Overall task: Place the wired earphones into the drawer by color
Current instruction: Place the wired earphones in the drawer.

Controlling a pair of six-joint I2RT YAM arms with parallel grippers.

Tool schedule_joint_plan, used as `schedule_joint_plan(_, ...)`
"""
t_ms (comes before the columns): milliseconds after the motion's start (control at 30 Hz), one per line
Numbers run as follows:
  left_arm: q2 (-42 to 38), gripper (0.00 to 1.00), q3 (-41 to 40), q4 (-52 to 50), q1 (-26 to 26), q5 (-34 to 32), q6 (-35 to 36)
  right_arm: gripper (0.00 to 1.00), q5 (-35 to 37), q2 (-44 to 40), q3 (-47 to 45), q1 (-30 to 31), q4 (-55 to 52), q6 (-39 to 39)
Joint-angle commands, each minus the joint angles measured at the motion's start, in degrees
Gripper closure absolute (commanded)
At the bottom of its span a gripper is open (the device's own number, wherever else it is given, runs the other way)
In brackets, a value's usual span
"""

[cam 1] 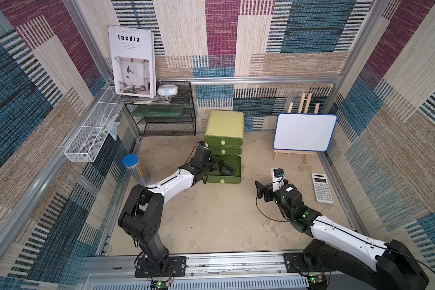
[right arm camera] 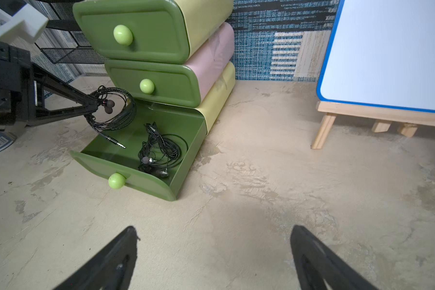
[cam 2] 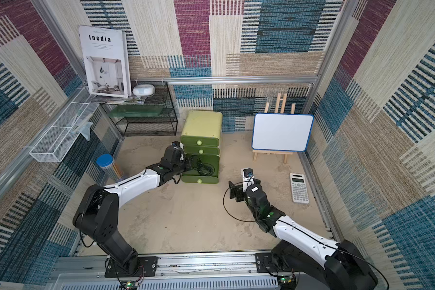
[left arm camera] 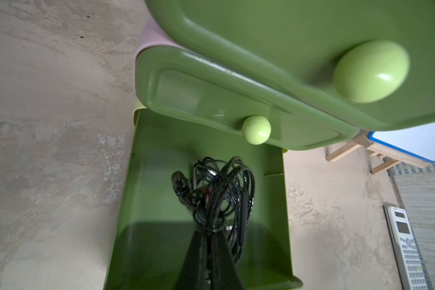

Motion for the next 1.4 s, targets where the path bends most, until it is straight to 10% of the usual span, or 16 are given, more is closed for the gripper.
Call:
schedule_joint_plan(0,0.82,1.0,-0.17,2.19,0.22,0.49,-0.5,0.02,0.4,0.19,-0.1,0.01,1.27,-0.38)
schedule_joint_plan(500,3.74,0.98,-0.5,2.47,1.32,1.62,-0.76,0.02,0.24,0.27,-0.15,0.01,1.35,-0.25)
schedule_joint_plan(733,2.32,0.53,-0.07,1.57,1.64,2.95,-0.8,0.02,0.24,0.36,-0.18,0.02,1.53,-0.3)
schedule_joint_plan(1100,-11.0,0.1,-10.05,6.27,1.63,2.95,-3.63,0.01,-0.1,0.27,-0.36,0.01,1.97,-0.12)
schedule_joint_plan(1367,-19.86,0.01,-20.56,12.28,0.9,6.26,-6.54,0.01,-0.8,-0.04,-0.45,0.04,2.21,0.02)
